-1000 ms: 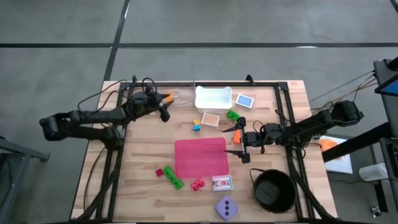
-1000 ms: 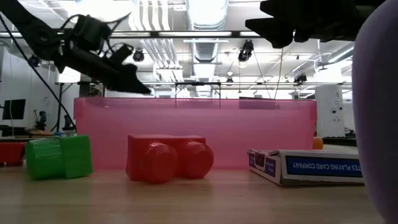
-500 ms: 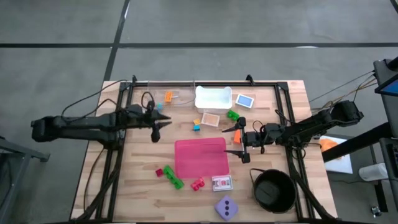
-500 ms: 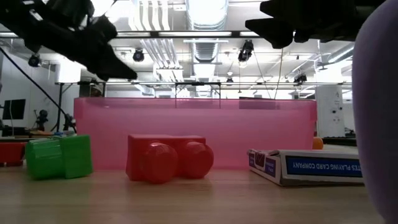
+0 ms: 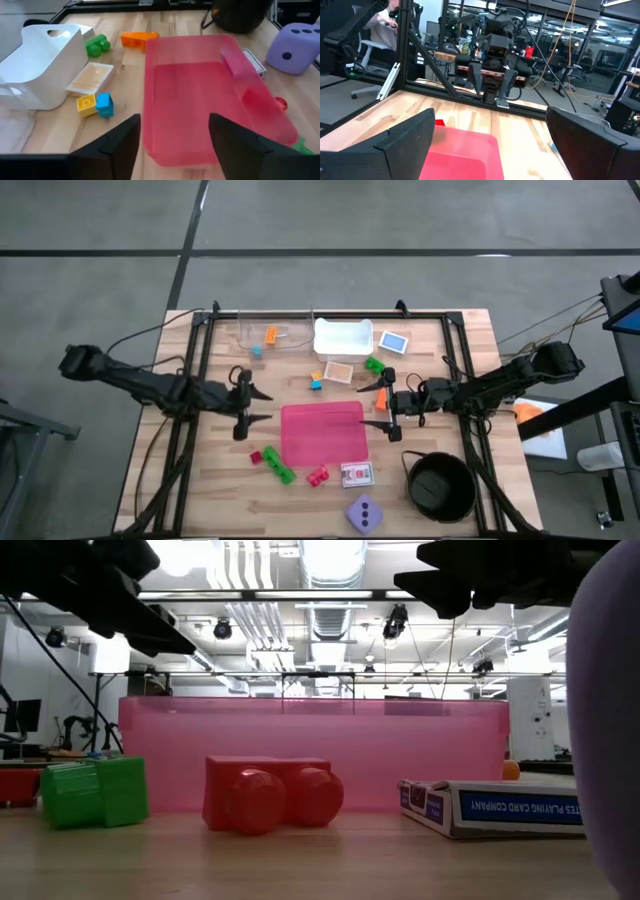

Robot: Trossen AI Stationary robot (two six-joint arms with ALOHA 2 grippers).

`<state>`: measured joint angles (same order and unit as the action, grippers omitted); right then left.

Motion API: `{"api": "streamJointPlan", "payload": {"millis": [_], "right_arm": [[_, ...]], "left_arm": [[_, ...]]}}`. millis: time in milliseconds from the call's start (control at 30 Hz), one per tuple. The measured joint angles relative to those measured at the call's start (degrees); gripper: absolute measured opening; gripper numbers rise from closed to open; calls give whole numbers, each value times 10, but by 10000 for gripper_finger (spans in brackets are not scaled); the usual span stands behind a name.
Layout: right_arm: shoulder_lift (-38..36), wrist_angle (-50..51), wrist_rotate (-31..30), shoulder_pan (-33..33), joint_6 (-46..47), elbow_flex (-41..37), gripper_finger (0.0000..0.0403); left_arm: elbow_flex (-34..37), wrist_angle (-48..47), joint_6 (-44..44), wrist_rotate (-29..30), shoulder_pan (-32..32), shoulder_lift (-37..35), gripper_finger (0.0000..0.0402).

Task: Pick & Place Toys
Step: Put the orange game piece into the transparent bin

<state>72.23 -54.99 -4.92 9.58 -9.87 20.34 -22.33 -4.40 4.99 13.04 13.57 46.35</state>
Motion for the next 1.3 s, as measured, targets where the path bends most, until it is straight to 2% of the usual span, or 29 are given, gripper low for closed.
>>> {"api": "streamJointPlan", "payload": {"millis": [133,267,600,800,900,1167,1300], "right_arm": [[0,2,-2,0,8,0,380],[6,16,-28,0,18,1,380],[7,299,-110,-8,35,105,380],[7,341,-103,-8,51,125,380],[7,356,-117,-17,52,125,380],[32,586,-121,-96,97,186,380],[58,706,-88,-136,100,240,380]], "left_arm": [[6,8,14,23,28,1,257],[21,22,13,31,30,4,259],[33,30,10,71,28,7,259],[33,30,10,97,28,7,259],[33,31,10,117,28,7,259],[33,34,10,131,28,7,259],[33,34,10,131,28,7,259]]}}
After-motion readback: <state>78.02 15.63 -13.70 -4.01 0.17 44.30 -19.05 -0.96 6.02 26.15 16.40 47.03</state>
